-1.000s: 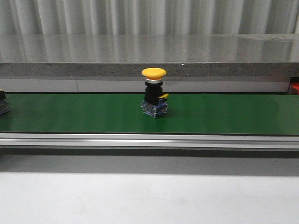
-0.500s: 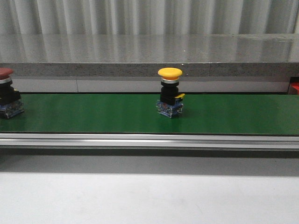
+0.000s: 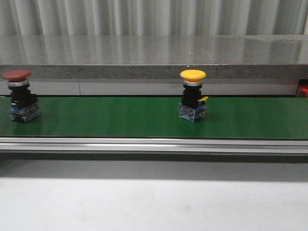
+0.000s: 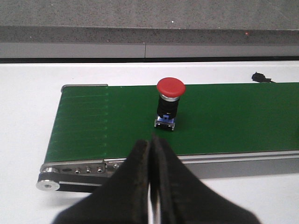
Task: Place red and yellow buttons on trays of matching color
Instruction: 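Grasp the yellow button at the belt's end with the right gripper, then lower the yellow button into the yellow tray with the right gripper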
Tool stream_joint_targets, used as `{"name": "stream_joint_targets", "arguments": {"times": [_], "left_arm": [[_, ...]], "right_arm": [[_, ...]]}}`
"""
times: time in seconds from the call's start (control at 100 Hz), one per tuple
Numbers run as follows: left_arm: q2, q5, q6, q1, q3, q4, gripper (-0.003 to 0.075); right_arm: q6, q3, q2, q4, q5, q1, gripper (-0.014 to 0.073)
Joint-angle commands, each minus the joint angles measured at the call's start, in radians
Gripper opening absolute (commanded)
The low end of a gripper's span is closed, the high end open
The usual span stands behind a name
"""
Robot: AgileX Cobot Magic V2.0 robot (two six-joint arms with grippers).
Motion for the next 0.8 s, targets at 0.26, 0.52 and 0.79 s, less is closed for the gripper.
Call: {"name": "stream_joint_targets", "arguments": {"times": [0.26,0.52,0.79], "left_arm": [[0.004,-0.067,0.001,-0.008,-0.027,-0.026,-0.0020],[0.004,-0.067,0.001,-0.008,-0.027,-0.026,-0.0020],[0.004,-0.067,0.001,-0.008,-0.027,-0.026,-0.0020]], "right_arm": [[-0.039,-0.113,0.246,0.061,-0.025,0.148,0.0645],[-0.042,-0.217,0.471,0.045,-0.016,0.269,0.0645],[-0.051,-0.265,0.635,0.028,-0.127,0.305,0.0643]]}}
